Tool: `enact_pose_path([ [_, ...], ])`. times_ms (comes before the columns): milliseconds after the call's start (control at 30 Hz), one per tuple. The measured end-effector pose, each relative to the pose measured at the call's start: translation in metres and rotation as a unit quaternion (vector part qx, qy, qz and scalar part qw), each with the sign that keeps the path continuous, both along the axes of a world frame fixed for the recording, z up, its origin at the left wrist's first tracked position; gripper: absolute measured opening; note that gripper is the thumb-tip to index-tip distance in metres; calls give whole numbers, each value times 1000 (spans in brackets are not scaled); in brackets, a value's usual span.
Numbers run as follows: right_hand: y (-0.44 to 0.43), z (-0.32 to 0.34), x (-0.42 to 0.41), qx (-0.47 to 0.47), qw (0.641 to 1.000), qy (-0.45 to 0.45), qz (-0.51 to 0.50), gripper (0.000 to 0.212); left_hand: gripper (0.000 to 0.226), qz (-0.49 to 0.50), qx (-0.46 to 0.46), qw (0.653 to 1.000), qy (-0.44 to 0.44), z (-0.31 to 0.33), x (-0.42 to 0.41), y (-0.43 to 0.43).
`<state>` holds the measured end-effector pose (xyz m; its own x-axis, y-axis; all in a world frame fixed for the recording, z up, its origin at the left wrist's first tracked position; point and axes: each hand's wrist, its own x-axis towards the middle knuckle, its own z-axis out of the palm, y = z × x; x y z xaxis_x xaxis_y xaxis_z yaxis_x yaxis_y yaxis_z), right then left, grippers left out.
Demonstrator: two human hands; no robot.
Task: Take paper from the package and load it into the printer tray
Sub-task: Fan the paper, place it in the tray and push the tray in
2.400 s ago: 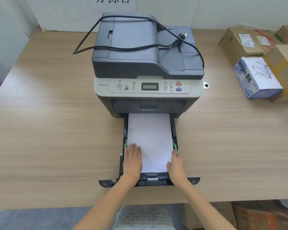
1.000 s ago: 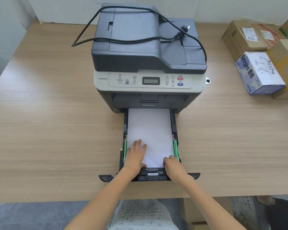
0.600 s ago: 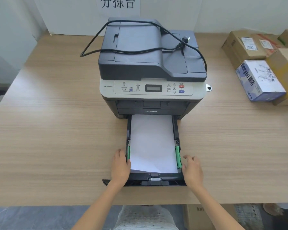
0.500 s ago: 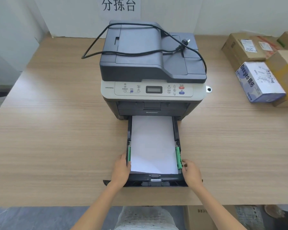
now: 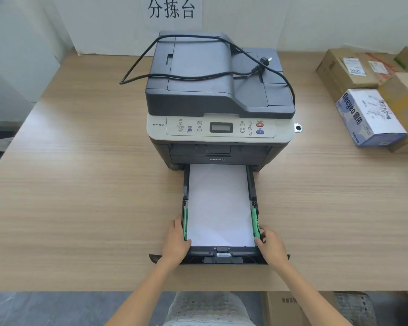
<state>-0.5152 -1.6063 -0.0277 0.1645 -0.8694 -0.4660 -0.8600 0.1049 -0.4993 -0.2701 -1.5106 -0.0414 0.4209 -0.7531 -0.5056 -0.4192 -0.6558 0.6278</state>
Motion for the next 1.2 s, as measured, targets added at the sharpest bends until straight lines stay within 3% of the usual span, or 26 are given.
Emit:
enact_pose_path([
  [233, -2, 5, -2, 9, 999, 29, 21, 43, 86, 4, 34, 997, -65, -1, -5, -4],
  [333, 2, 12, -9, -17, 994, 76, 74, 49, 87, -48, 33, 982, -177, 2, -4, 0],
  [467, 15, 18, -17, -65, 967, 154, 193, 49, 54, -248, -39, 922, -296, -2, -3, 3],
  [567, 27, 27, -22, -7, 960, 154, 235, 71, 14, -382, -30, 850, -360, 1, 4, 3],
  [600, 29, 31, -26, 13, 959, 148, 243, 85, 18, -406, -21, 846, -344, 3, 7, 4],
  [667, 32, 36, -31, 34, 943, 161, 288, 94, 67, -439, 21, 852, -285, 7, 10, 8],
  [733, 32, 35, -33, 38, 922, 196, 332, 87, 99, -474, 98, 847, -222, 19, 13, 14],
  [800, 32, 25, -34, 9, 920, 212, 331, 71, 113, -517, 133, 817, -219, 24, 15, 17],
  [867, 32, 22, -32, -49, 921, 213, 324, 57, 96, -538, 139, 793, -252, 24, 14, 16],
  [967, 31, 15, -32, -115, 913, 229, 317, 66, 59, -513, 125, 795, -299, 24, 4, 12],
  [1100, 16, 11, -27, -167, 916, 220, 290, 67, 54, -473, 124, 817, -305, 22, 0, -1],
  [1200, 1, 10, -21, -174, 911, 229, 294, 61, 59, -478, 136, 808, -318, 21, 4, -17],
])
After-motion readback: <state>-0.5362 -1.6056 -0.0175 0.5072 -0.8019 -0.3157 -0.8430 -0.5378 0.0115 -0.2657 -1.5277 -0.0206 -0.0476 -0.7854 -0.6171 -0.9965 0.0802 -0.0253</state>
